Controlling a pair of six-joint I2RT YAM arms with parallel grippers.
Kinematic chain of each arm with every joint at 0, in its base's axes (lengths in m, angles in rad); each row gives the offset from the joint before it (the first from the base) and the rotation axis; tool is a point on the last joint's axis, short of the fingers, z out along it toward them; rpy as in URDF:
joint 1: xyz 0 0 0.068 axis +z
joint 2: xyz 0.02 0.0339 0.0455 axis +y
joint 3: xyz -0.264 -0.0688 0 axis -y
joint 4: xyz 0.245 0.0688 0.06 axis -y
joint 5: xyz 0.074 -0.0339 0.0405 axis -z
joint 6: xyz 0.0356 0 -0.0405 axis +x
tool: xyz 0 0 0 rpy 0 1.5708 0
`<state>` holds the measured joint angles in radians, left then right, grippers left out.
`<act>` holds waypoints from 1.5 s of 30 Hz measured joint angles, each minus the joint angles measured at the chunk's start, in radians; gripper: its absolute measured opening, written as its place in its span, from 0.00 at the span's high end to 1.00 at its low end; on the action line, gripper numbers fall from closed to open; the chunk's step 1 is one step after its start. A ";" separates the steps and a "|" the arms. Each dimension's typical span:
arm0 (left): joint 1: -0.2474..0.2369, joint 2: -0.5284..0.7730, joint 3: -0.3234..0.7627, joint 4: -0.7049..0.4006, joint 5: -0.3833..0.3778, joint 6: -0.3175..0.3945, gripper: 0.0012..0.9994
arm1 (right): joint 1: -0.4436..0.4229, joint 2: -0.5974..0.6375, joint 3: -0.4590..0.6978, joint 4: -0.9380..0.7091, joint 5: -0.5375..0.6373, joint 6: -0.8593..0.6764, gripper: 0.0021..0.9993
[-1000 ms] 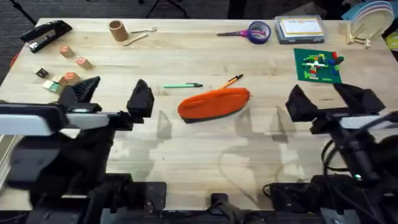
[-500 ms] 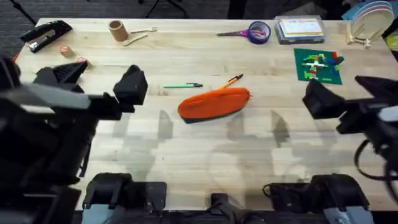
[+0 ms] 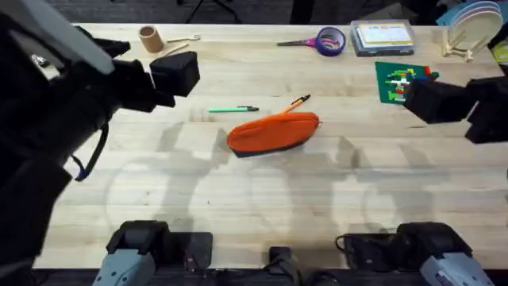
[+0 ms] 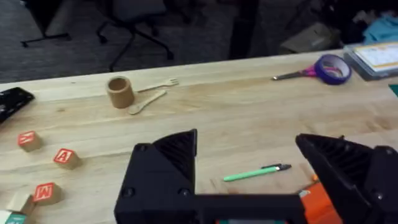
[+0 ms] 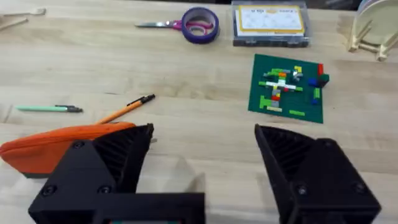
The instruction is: Unzip the bag, pick up the pens from the table one at a time and place them inside, then zip the bag closed.
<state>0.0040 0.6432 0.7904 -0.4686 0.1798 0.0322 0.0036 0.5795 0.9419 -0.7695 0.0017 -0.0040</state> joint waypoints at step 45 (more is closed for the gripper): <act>0.000 0.102 0.076 -0.470 0.438 1.013 0.01 | 0.000 0.108 0.075 -0.055 -0.003 0.000 0.00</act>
<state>0.0044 0.7452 0.8669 -0.9389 0.6182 1.0452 0.0036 0.6872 1.0164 -0.8249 -0.0017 -0.0044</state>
